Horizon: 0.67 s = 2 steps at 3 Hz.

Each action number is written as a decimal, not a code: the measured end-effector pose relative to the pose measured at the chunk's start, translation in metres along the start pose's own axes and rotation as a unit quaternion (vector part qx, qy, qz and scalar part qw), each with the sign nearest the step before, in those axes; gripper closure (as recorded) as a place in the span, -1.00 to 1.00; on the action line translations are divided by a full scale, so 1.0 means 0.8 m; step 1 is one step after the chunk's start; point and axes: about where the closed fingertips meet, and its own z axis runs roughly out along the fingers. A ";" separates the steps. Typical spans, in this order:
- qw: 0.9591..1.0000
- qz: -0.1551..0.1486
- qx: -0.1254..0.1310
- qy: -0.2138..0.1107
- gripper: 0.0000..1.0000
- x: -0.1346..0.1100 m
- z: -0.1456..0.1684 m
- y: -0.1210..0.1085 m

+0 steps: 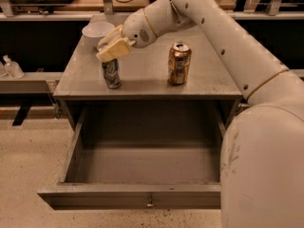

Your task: Place redbull can into top drawer

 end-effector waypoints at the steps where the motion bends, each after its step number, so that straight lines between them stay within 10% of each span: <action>1: 1.000 0.000 0.008 -0.018 1.00 0.003 -0.035 0.014; 2: 0.999 0.007 0.038 -0.007 1.00 0.018 -0.096 0.048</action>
Offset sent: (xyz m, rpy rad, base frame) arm -0.1040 -0.1642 -0.0071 -0.0973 0.0284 -0.1546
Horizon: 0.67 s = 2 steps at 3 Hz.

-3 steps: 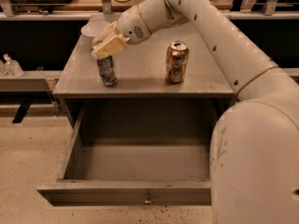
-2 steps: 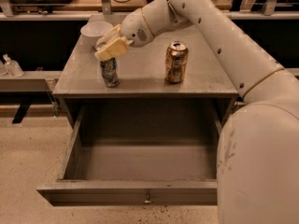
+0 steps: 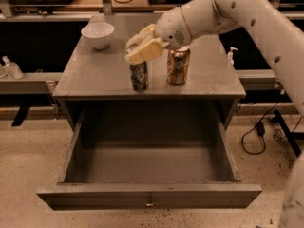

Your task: Place redbull can into top drawer

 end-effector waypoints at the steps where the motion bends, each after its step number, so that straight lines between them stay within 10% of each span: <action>1: 0.999 0.037 0.022 0.005 1.00 0.040 -0.049 0.056; 2: 0.994 0.104 0.036 0.015 1.00 0.120 -0.072 0.113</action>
Offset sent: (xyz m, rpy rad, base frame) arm -0.1193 -0.1383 -0.1015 -0.0089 0.2220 -0.2594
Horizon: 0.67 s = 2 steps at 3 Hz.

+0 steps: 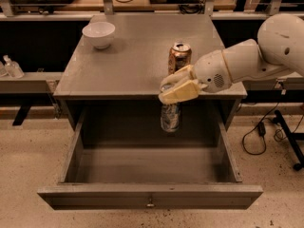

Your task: Place redbull can into top drawer

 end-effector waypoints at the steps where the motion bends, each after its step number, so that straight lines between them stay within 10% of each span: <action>1: 1.000 0.000 0.000 0.000 1.00 0.000 0.000 0.000; 2: 0.999 -0.025 0.025 -0.009 1.00 0.014 0.011 0.000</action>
Offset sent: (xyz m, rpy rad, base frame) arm -0.0024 0.0036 -0.0566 0.0234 -0.3188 -0.1013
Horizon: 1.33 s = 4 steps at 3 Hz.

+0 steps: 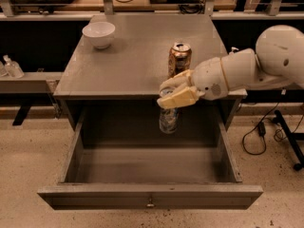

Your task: Place redbull can into top drawer

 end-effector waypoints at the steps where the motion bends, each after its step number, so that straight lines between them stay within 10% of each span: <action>1: 0.998 -0.044 0.037 -0.014 1.00 0.025 0.018 0.004; 4: 0.999 -0.032 0.023 -0.034 1.00 0.118 0.065 0.001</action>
Offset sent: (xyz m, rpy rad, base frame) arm -0.0020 0.0014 -0.0847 0.0779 -0.1903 -0.0462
